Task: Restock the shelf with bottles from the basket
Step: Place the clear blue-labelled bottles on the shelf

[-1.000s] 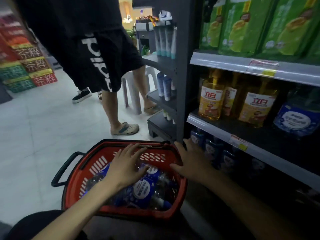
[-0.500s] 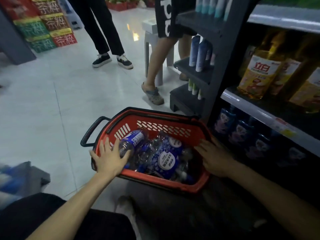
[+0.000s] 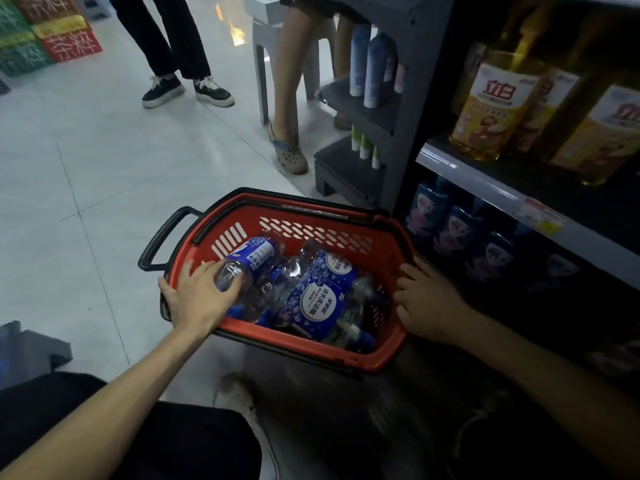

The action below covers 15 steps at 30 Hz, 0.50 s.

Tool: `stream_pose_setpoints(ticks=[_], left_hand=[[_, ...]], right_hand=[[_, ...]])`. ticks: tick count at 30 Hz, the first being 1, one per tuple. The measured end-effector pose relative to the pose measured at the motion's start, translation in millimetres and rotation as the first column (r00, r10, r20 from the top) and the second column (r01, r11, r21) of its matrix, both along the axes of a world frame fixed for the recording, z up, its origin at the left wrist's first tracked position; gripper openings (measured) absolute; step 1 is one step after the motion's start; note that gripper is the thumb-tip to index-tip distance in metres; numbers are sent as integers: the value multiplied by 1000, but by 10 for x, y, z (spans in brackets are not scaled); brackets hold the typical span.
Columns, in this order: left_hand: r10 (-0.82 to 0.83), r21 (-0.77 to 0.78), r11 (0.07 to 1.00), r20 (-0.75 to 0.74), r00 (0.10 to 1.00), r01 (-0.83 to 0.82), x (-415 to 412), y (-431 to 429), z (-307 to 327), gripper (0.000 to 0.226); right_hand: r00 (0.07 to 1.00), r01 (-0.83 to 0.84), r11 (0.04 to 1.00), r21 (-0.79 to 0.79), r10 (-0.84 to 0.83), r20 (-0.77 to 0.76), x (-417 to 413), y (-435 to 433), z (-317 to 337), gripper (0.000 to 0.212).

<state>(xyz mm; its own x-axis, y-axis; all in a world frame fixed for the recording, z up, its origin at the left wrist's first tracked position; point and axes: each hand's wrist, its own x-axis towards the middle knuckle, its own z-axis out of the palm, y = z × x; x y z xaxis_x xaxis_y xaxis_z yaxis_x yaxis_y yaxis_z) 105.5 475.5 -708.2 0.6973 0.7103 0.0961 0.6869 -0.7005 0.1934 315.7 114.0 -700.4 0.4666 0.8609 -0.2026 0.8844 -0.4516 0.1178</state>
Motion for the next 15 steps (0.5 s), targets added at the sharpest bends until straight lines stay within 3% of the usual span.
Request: stream_pose_setpoints(ticks=[3,7,11,15], left_hand=[[-64,1,998,26,998,64,144,-83,-9,67],[-151,-11,988,32,988,152,364,-225,13,63],[-236,-14,971,35,971,237,584,-386,37,64],[-278,6,961,53,959,278,625,-617,67,51]], right_hand=[[998,33,998,61,-36,45,-55,-256,-65,57],[991,137,990,-46,-137,-1,-226,-547,16,54],[973,225,972,-59,-228,-40,-327,-830,42,74],[963,267,964,1,-266,-45,-381,-1053,-28,69]])
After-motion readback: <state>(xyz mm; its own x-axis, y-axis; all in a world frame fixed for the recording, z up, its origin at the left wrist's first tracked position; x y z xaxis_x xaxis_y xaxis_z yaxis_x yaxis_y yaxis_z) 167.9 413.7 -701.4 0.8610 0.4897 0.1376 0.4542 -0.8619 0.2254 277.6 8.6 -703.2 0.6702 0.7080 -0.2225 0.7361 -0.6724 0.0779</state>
